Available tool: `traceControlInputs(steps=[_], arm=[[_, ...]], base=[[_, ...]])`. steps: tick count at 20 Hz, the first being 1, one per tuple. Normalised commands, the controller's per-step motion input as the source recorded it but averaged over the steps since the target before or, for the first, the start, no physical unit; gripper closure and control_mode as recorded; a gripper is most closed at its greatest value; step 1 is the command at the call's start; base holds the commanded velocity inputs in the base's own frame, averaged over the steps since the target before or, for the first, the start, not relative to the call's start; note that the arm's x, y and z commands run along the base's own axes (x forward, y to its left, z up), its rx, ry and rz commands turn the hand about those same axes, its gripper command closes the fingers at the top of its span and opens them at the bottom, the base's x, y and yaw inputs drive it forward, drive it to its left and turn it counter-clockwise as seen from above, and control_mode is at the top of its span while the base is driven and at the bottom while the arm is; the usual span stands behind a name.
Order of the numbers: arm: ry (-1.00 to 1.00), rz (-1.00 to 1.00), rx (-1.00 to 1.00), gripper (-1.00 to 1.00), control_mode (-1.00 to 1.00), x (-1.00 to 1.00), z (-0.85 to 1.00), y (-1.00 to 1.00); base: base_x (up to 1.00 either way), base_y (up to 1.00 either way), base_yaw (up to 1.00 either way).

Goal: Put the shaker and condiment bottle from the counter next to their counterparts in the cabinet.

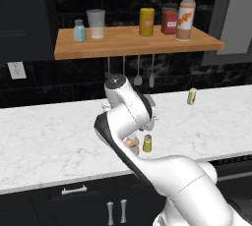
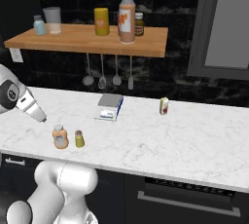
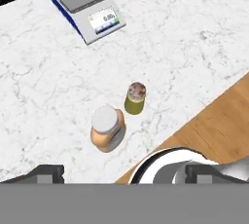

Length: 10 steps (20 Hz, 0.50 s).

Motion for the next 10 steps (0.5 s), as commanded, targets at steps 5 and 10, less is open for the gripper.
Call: traceControlInputs(steps=[5,10], arm=[[-0.07,-0.28,-0.16,-1.00,-1.00,0.14,-0.43,0.24],[-0.13,-0.12,-0.13,-1.00,-1.00,0.16,-0.34,0.13]], base=[[0.00,0.00,0.00],[0.00,0.00,0.00]])
